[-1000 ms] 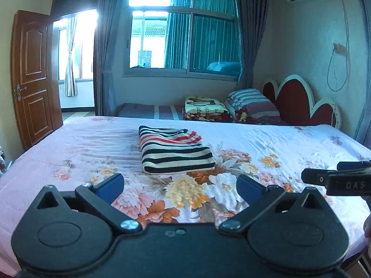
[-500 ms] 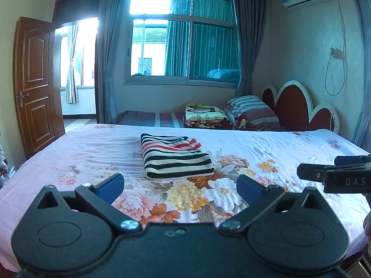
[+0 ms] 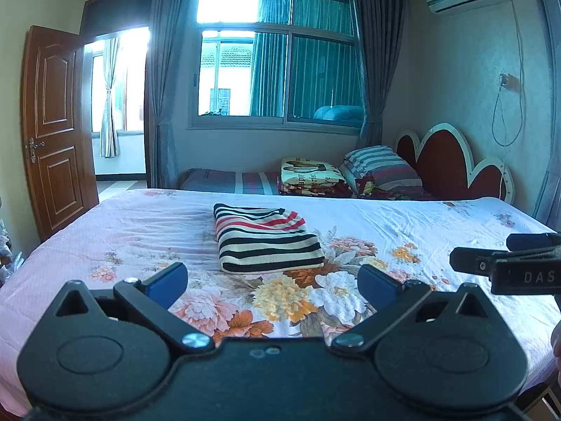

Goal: Fold small clothes

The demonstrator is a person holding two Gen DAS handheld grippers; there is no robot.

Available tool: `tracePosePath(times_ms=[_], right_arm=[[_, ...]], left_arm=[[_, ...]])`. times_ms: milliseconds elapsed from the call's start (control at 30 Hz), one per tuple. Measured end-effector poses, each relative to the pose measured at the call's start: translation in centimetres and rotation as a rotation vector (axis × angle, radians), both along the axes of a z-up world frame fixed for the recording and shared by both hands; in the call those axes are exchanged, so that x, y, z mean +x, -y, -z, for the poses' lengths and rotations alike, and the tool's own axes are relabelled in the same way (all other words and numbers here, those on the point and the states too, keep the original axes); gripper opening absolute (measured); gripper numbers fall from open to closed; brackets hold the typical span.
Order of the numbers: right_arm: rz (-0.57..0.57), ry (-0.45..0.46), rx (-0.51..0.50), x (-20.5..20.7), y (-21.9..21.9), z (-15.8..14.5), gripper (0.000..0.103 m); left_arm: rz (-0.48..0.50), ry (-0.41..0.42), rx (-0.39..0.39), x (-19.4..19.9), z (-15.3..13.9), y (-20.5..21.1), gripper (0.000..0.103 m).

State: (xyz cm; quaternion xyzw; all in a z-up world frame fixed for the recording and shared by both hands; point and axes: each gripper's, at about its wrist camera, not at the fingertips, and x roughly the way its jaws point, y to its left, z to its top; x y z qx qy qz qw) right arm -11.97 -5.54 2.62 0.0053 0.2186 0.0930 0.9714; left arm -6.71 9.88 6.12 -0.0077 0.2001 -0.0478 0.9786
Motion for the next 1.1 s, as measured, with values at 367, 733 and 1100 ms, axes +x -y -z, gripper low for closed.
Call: tracePosePath(times_ms=[367, 733, 1100], right_arm=[[-0.010, 0.008, 0.001, -0.19, 0.03, -0.38, 0.103], [-0.012, 0.011, 0.007, -0.25, 0.36, -0.56, 0.103], [-0.017, 0.013, 0.007, -0.44, 0.34, -0.63, 0.103]], left_arm=[[0.007, -0.006, 0.006, -0.01, 0.16, 0.09, 0.103], [0.011, 0.000, 0.010, -0.08, 0.09, 0.01, 0.103], [0.013, 0.005, 0.013, -0.13, 0.02, -0.16, 0.103]])
